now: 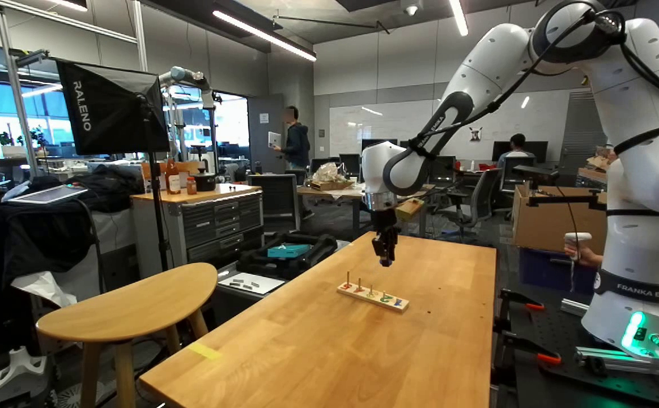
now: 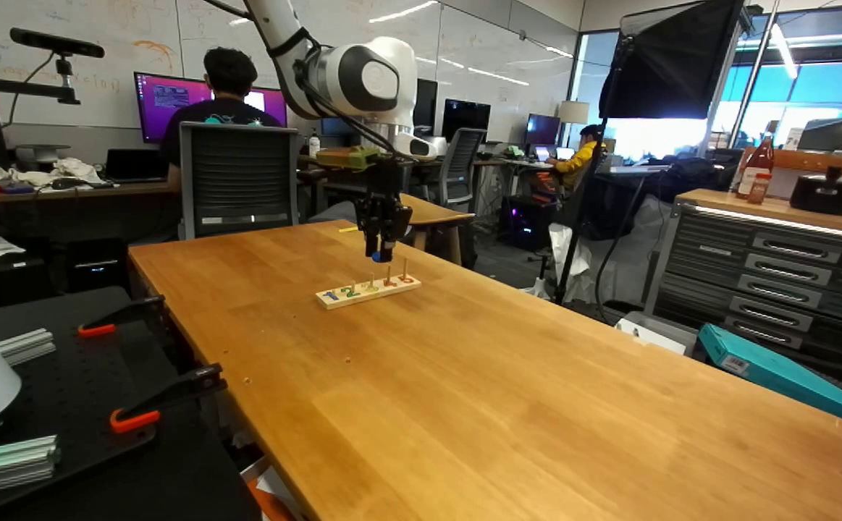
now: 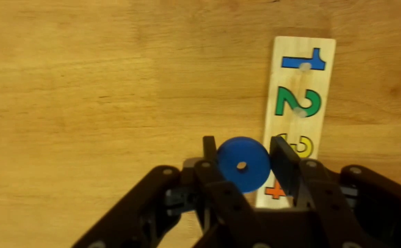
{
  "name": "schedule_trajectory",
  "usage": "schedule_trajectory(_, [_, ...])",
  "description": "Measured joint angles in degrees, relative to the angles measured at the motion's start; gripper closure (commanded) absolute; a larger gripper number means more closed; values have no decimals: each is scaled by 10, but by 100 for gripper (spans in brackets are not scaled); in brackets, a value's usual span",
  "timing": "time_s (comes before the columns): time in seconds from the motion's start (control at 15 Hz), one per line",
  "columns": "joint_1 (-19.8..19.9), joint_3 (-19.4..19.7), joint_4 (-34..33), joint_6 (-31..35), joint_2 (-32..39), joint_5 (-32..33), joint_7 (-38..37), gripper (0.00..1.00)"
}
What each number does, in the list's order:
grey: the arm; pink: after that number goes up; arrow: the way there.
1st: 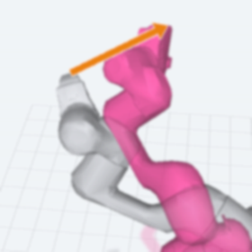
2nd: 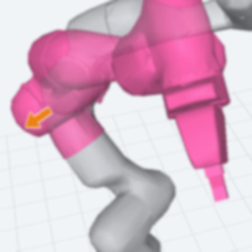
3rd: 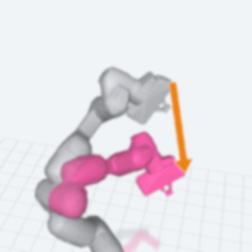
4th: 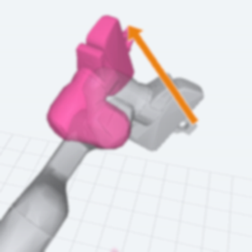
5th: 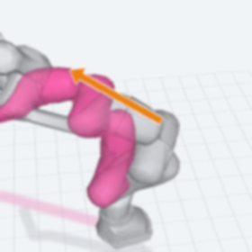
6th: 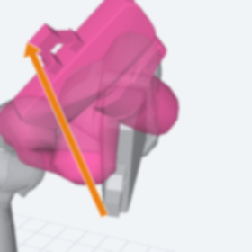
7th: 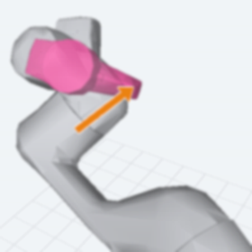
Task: Put the blue disc on the table
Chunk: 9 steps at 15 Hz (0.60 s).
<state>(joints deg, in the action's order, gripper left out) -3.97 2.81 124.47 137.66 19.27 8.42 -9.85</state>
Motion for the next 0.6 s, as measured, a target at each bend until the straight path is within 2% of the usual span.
schedule_trajectory(0.13, [7,17,1,-2,6,7,-6,82])
schedule_trajectory(0.2, [10,23,2,-2,11,9,-7,70])
schedule_trajectory(0.27, [13,26,2,-2,17,9,-8,32])
schedule_trajectory(0.33, [16,28,3,-2,24,9,-9,31])
schedule_trajectory(0.6, [22,30,2,-2,50,9,-11,2])
